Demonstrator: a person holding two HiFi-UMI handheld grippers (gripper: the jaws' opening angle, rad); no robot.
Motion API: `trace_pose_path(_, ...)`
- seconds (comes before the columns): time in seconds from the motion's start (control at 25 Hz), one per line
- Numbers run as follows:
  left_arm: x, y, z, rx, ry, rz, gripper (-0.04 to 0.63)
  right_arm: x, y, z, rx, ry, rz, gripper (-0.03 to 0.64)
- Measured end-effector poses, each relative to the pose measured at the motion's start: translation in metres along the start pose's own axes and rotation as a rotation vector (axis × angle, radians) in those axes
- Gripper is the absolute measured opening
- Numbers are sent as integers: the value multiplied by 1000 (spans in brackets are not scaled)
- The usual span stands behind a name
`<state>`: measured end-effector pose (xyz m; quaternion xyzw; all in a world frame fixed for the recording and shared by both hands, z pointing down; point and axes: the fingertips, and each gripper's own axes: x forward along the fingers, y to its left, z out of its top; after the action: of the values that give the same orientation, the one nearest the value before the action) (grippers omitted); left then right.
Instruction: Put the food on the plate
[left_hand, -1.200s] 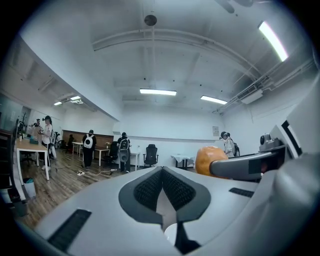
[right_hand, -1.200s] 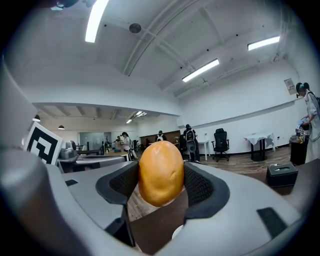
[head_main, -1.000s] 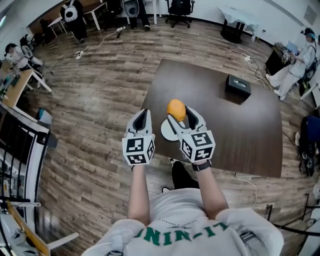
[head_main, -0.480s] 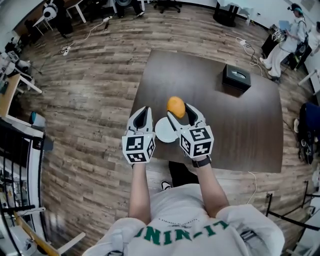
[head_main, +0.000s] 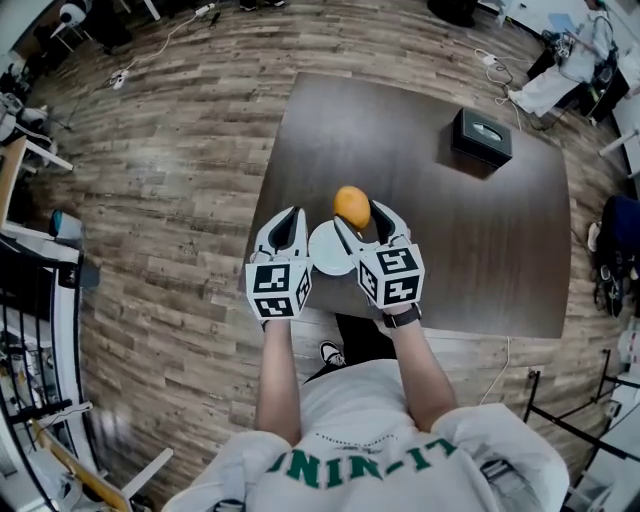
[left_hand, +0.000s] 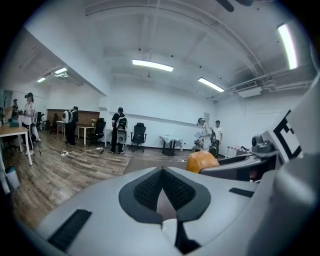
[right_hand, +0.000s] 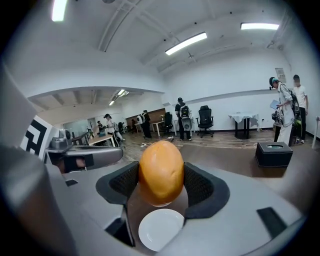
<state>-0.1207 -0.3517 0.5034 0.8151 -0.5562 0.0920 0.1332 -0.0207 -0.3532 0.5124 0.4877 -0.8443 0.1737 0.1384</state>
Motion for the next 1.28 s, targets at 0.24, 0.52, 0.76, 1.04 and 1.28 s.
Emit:
trace_pose_path(0.24, 14, 9, -23, -19, 47, -1, 12, 21, -6, -26, 13, 61, -12, 296)
trace_pose_path(0.52, 28, 19, -55, -62, 100, 7, 12, 42, -10, -61, 37, 123, 7, 296)
trace_pose_path(0.76, 36, 24, -78, -92, 139, 14, 12, 51, -13, -89, 37, 186, 8, 295)
trace_pose_path(1.04, 49, 25, -104, -114, 176, 12, 12, 64, -21, -120, 40, 260, 8, 296)
trace_pose_path(1.28, 57, 27, -123, -135, 198, 18, 12, 75, -24, -154, 56, 333, 19, 296)
